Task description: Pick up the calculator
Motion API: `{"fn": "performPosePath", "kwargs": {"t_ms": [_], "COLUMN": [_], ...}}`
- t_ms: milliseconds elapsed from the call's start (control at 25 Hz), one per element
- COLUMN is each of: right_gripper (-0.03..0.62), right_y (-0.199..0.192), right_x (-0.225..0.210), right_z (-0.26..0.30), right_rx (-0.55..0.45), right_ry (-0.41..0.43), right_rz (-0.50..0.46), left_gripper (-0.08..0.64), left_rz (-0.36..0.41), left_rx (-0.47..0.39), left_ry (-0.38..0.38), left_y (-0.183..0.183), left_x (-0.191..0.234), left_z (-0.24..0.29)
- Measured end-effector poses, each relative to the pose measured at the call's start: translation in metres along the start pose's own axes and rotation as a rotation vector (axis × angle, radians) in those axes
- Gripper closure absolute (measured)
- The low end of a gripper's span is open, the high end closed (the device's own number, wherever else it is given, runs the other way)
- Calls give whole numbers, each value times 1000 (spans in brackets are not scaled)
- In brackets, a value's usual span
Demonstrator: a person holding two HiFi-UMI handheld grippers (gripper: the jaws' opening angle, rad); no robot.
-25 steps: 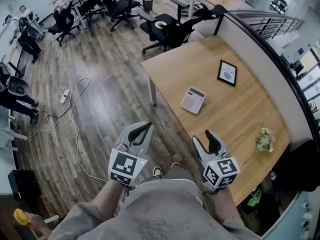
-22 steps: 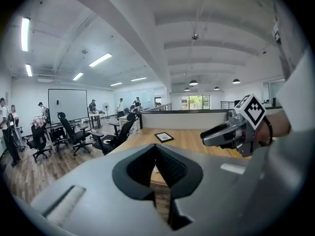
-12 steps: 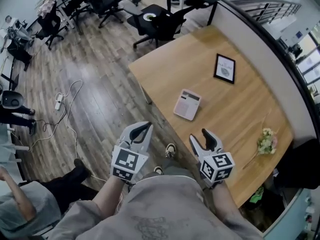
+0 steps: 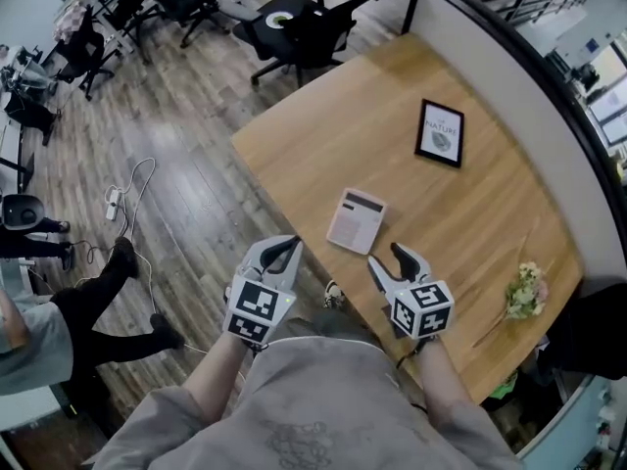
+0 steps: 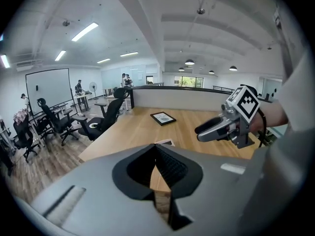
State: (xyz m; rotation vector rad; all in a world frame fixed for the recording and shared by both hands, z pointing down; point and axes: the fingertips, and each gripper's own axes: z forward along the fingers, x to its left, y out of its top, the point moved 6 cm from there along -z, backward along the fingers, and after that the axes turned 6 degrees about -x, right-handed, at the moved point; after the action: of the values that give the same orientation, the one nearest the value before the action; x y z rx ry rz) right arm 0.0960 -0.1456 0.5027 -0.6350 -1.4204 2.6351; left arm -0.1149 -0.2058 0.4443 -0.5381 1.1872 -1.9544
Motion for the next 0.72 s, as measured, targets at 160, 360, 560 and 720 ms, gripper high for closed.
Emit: {"fn": "performPosePath", "kwargs": {"t_ms": [160, 360, 560, 720], "right_gripper": [380, 380, 380, 380], "right_y": [3, 1, -5, -5], "right_x": [-23, -47, -73, -85], "right_z": [22, 45, 70, 90], "right_rx": [25, 48, 73, 90], "right_ry": [27, 32, 24, 28], "right_rz": [-6, 28, 70, 91], "left_gripper": [558, 558, 558, 558], "left_rz": [12, 28, 48, 57], "left_rx": [37, 83, 115, 143], "left_ry": [-25, -53, -93, -130], "left_y": [-2, -6, -8, -13], "left_x": [4, 10, 17, 24], "left_z": [31, 59, 86, 101]}}
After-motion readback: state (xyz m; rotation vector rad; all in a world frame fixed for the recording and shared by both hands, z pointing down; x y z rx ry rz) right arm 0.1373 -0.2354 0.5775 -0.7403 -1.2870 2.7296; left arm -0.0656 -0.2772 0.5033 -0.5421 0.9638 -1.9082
